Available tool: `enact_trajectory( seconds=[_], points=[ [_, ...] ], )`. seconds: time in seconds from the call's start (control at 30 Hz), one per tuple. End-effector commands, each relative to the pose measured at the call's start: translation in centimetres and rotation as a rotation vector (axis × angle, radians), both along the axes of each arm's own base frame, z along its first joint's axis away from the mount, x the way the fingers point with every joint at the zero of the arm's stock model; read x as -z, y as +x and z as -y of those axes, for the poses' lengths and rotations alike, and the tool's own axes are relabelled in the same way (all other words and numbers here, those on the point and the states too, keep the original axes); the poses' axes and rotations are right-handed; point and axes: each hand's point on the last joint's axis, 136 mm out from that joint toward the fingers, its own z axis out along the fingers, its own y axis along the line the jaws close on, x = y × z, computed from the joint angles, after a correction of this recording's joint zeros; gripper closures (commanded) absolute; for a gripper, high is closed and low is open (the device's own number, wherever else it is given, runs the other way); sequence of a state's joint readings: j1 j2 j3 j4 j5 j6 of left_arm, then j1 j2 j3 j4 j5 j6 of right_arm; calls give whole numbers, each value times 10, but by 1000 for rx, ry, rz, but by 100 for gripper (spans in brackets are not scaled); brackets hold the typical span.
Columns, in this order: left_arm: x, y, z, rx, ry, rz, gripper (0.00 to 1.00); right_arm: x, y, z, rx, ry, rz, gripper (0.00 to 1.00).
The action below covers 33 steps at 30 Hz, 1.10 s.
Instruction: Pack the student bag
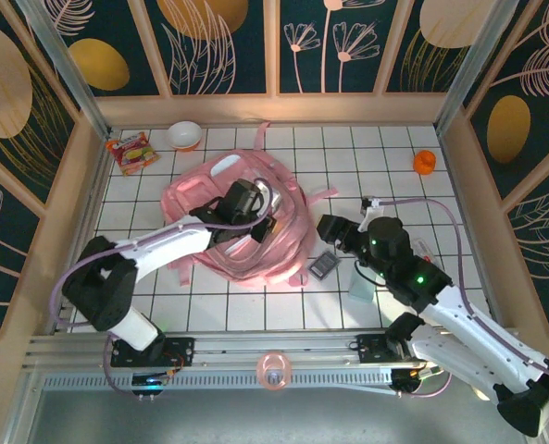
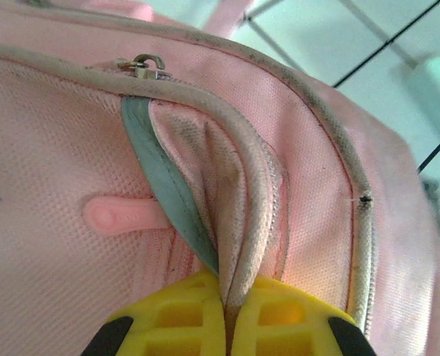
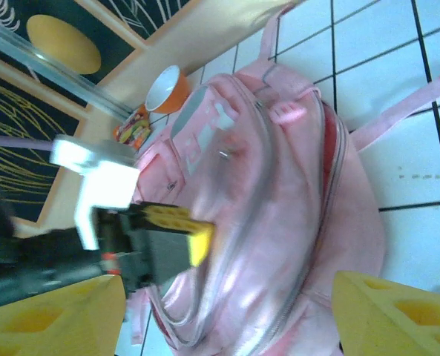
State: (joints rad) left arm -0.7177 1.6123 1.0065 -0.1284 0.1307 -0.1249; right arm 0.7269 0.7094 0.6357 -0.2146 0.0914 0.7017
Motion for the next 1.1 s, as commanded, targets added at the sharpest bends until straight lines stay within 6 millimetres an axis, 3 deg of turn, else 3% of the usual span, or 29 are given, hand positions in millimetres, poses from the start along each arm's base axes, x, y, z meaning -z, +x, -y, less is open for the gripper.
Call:
enact_trajectory(
  seconds=[0.0,0.1,0.17,0.23,0.37,0.43,0.57,0.73,0.9,1.07],
  points=[
    [31,-1,6,0,-4,-56,95,-10,0,-4,-70,-105,88,27],
    [32,3,8,-27,-16,-66,77,-11,2,-9,-112,-158,139,27],
    [13,7,7,-52,-44,-39,57,-12,0,-19,-177,-193,193,27],
    [-10,13,1,-90,-78,-8,43,-16,-8,-34,-281,-228,258,27],
    [-66,28,-37,-211,-180,44,29,-10,-25,-71,-524,-386,358,27],
    [-86,33,-64,-278,-249,47,26,5,-31,-89,-631,-518,384,27],
    [-88,32,-128,-435,-331,-4,22,47,-44,-128,-862,-808,430,26],
    [-70,23,-178,-592,-492,-125,21,101,-52,-172,-1068,-1105,482,26],
    [-56,20,-186,-637,-568,-178,22,148,-48,-185,-1178,-1324,550,23],
    [-51,22,-184,-636,-574,-197,23,157,-29,-186,-1102,-1393,630,20]
  ],
)
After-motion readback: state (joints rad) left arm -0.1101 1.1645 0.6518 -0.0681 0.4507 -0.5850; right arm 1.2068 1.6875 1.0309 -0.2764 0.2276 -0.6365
